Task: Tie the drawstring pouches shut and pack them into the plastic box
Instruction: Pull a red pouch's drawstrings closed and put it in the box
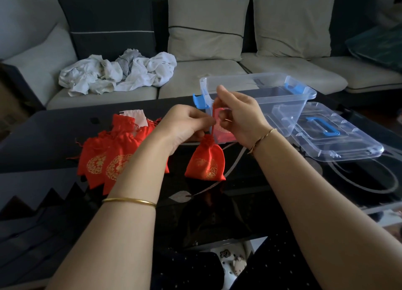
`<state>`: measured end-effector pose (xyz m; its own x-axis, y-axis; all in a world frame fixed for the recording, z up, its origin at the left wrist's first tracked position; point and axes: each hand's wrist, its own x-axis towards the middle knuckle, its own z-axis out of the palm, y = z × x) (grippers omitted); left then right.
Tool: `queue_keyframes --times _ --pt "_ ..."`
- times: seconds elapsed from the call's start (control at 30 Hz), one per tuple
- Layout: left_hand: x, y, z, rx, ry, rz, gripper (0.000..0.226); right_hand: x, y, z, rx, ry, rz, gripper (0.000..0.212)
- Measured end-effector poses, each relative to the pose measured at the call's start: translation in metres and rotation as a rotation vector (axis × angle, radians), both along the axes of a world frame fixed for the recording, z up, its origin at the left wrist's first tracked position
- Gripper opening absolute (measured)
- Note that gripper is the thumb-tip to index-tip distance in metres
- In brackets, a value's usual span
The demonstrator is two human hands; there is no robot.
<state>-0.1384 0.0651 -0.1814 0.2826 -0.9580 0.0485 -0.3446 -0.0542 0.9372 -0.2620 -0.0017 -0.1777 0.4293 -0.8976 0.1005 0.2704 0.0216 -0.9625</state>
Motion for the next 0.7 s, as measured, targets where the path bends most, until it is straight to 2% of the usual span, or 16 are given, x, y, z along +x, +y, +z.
queue_keyframes --times 0.07,0.17,0.33,0.43,0.6,0.7 --pt "-0.0005 -0.0006 0.0003 -0.008 -0.002 0.002 0.007 0.0018 0.0020 0.0008 -0.032 0.074 -0.002 0.032" --pt "-0.0019 -0.0005 0.0004 0.003 0.058 0.003 0.011 0.0015 0.0042 -0.0005 0.036 0.191 0.012 0.036" --pt "-0.0039 -0.0018 0.0009 -0.008 0.129 0.051 0.013 -0.0001 0.0072 -0.0019 -0.003 0.250 0.038 0.015" --pt "-0.0022 -0.0027 -0.0005 -0.034 0.122 0.113 0.015 -0.0047 0.0050 -0.0029 -0.159 0.352 0.025 0.015" --pt "-0.0016 -0.0028 -0.0024 -0.057 0.104 0.193 0.017 -0.0068 0.0074 -0.0066 -0.553 0.612 -0.008 0.011" --pt "-0.0018 -0.0036 -0.0023 -0.067 0.123 0.217 0.017 -0.0050 0.0078 -0.0092 -0.731 0.680 -0.079 0.012"
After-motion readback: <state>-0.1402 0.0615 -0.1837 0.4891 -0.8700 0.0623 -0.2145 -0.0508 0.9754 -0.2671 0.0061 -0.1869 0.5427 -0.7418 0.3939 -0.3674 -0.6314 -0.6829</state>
